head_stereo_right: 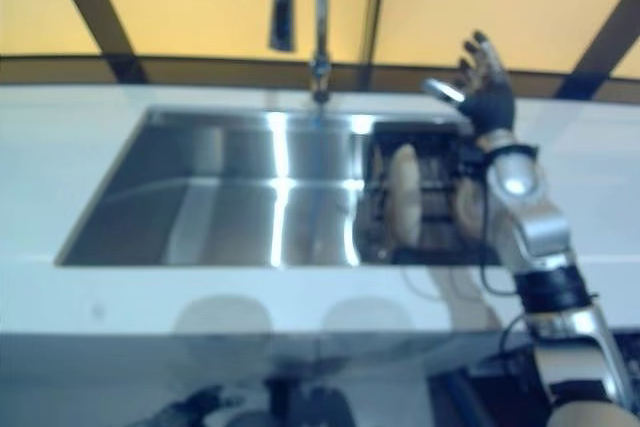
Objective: Take plates into dishwasher
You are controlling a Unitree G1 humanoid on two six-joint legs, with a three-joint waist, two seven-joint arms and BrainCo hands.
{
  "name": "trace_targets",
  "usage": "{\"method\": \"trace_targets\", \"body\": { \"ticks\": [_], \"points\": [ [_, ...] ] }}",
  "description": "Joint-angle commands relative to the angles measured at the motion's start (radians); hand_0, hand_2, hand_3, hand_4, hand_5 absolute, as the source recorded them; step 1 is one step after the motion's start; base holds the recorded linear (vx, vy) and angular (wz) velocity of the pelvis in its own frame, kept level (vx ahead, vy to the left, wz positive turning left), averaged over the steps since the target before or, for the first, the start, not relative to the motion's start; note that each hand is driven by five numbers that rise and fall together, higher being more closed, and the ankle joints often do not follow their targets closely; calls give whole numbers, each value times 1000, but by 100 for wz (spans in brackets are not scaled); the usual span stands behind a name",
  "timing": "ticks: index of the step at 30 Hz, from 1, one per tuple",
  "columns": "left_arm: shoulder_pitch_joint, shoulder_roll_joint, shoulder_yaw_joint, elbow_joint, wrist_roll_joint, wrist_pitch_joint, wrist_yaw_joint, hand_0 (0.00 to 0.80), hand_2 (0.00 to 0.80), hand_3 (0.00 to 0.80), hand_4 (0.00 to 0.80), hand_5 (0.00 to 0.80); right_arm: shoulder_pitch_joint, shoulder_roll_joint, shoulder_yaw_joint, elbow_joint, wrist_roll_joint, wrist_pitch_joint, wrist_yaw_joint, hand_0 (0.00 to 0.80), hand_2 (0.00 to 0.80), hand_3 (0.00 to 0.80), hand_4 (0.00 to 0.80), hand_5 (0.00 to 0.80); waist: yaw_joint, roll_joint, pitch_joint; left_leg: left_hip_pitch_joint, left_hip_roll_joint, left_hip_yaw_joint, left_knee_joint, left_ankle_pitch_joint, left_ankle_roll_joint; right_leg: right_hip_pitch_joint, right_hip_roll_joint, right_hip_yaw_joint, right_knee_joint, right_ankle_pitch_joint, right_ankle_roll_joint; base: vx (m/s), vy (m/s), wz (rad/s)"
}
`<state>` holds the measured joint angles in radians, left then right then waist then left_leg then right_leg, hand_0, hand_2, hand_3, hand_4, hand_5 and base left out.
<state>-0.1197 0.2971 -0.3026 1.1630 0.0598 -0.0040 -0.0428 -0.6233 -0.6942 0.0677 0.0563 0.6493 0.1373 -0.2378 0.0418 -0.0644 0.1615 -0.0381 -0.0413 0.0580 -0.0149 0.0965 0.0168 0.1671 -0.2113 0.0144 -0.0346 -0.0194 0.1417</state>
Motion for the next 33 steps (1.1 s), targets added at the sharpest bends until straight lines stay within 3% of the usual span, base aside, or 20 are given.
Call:
{"method": "trace_targets", "body": {
  "ticks": [1,4,6,8,10,14,21,27,33],
  "points": [
    [18,8,-53,44,2,14,5,0,0,0,0,0,-11,-78,-64,-9,9,-20,-34,0,0,0,0,0,-6,-38,-65,-73,48,-33,62,-47,-10,-20,-13,-28,125,60,-7,86,260,-25],
    [24,19,-54,56,10,31,23,0,0,0,0,0,14,-71,-89,19,29,2,-31,0,0,0,0,0,-10,-35,-71,-40,42,2,36,-54,1,-87,-50,-74,205,152,-3,64,229,-32],
    [26,27,-50,57,11,42,27,0,0,0,0,0,13,-70,-89,29,45,13,-22,0,0,0,0,0,-10,-31,-69,-23,45,20,23,-56,2,-113,-54,-94,231,163,-3,23,156,-35],
    [29,38,-39,57,10,60,36,0,0,0,0,0,1,-75,-85,55,46,27,1,0,0,0,0,0,-7,-26,-67,8,45,46,-6,-56,1,-136,-49,-129,222,169,-2,16,127,-38],
    [19,55,-12,55,1,81,37,0,0,0,0,0,-46,-99,-64,106,34,48,18,0,0,0,0,0,-6,-23,-61,47,45,73,-55,-52,-5,-174,-9,-170,159,159,0,-4,63,-49],
    [12,72,23,46,-14,94,38,0,0,0,0,0,-96,-156,-35,182,62,106,63,0,0,0,0,0,1,-34,-48,55,45,92,-62,-60,-7,-204,15,-202,126,165,1,-10,-20,-19],
    [7,72,46,39,-49,92,36,0,0,0,0,0,-105,-203,15,279,30,301,261,0,0,0,0,0,15,-82,-56,43,58,97,-71,-55,-8,-149,32,-219,67,143,10,-15,-90,-15],
    [15,69,25,17,-24,61,34,0,0,0,0,0,-87,-230,45,334,3,349,364,0,0,0,0,0,26,-112,-50,43,64,107,-68,-58,-6,-111,34,-237,62,131,19,0,-80,-1],
    [8,81,22,24,-9,64,44,0,0,0,0,0,-117,-242,70,354,-13,377,370,0,0,0,0,0,24,-118,-48,56,64,114,-64,-66,-3,-110,28,-239,84,132,23,9,-4,3]
  ]
}}
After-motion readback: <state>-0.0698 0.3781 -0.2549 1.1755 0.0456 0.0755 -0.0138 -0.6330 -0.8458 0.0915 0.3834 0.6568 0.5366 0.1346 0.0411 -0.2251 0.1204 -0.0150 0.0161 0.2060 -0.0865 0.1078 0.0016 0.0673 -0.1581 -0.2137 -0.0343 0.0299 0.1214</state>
